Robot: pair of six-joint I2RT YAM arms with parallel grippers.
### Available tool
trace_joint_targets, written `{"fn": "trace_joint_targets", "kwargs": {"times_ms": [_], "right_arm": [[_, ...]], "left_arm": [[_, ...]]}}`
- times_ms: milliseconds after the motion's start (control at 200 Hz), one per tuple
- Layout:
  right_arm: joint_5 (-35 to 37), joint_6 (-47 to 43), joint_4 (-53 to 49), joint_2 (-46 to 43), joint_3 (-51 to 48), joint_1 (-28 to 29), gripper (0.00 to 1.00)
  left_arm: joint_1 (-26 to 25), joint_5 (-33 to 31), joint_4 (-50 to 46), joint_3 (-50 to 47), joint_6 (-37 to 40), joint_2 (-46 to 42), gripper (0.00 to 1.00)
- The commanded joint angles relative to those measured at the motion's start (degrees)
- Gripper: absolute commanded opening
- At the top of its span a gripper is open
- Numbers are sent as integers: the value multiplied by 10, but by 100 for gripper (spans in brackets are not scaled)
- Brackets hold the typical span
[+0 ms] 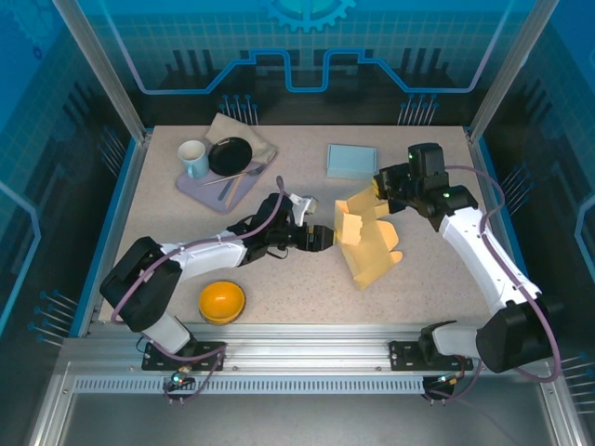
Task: Fold the paper box
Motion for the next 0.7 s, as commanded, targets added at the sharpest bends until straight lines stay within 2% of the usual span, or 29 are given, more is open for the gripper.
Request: {"fn": "trace_joint_targets", "kwargs": {"times_ms": [0,210,365,470,585,695], "right_arm": [[-5,22,12,-18,-16,-14,0],[-4,30,16,-29,-34,-29,0],[13,30,14,-38,-41,-22,0],[48,14,19,-57,-56,-14,0],[70,-28,126,-79,-114,-13,0],[60,-53,241,-74,-172,-13,0]], "left_arm": [[-13,22,18,18,16,10,73],[-14,27,49,-8,-5,16,73],[-18,34,77,7,-34,36,73],[-19,2,47,18,-22,35,73],[-17,-49,-8,11,21,10,73],[-14,-94,-52,-9,45,-19,73]]}}
